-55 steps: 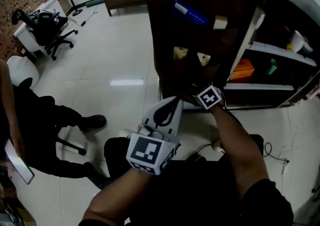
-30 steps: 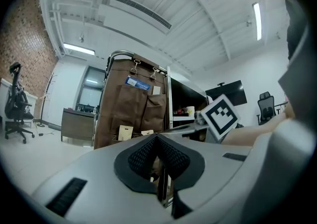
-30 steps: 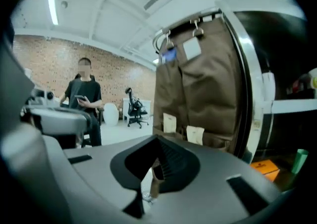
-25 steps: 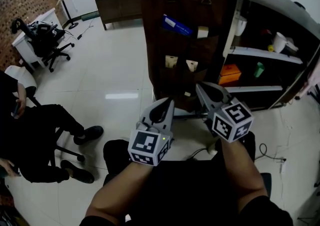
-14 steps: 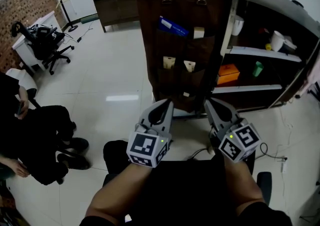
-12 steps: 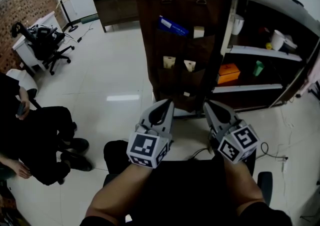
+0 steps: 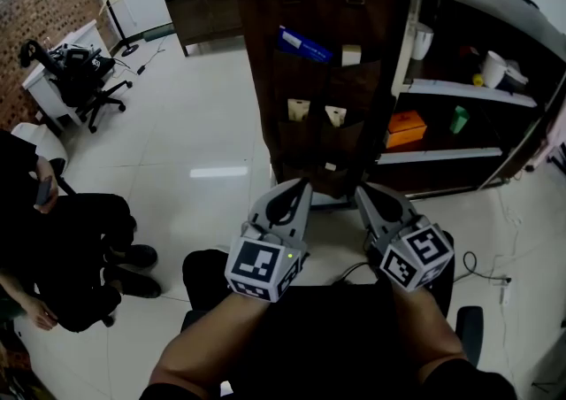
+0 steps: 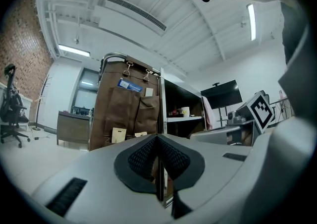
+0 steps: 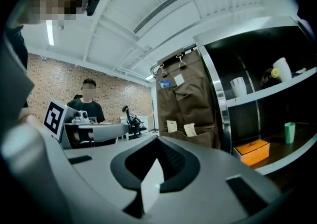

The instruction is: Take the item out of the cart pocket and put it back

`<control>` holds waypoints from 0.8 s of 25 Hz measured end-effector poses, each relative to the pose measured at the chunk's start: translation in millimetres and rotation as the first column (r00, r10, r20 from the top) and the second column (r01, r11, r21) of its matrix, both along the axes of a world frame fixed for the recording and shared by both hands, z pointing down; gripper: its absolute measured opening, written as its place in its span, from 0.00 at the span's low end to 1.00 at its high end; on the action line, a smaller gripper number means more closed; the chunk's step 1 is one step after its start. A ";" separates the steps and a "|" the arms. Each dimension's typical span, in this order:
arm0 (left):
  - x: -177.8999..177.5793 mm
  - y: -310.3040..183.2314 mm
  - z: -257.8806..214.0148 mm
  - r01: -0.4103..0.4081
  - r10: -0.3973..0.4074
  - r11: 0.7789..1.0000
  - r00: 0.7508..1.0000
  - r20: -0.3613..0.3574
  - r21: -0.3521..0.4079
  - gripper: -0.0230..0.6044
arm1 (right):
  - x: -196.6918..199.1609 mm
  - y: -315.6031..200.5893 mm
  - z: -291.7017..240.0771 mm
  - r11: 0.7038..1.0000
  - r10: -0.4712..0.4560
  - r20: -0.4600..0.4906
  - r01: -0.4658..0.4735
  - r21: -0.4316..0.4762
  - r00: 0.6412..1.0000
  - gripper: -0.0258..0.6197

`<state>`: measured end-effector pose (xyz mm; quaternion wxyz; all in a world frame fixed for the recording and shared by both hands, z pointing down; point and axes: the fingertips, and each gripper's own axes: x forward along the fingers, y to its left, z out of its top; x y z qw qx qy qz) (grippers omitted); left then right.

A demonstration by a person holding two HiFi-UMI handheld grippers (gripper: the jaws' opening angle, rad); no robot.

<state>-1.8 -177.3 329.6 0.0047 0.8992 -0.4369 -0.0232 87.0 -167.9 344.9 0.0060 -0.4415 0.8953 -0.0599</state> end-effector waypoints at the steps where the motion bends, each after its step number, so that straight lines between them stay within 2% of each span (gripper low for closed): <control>1: 0.2 -0.1 0.5 0.000 0.000 1.000 1.000 0.001 -0.002 0.04 | -0.2 0.0 1.0 1.000 0.000 -0.001 0.000 -0.003 1.000 0.06; 14: 7.3 4.2 3.9 -0.021 0.021 1.000 1.000 0.009 -0.018 0.04 | -5.6 1.0 3.3 1.000 -0.009 -0.030 0.009 -0.004 1.000 0.06; 20: 1.7 -1.0 2.3 0.000 0.000 1.000 1.000 -0.001 -0.014 0.04 | -5.7 -2.8 7.4 1.000 -0.011 -0.030 0.010 -0.016 0.999 0.06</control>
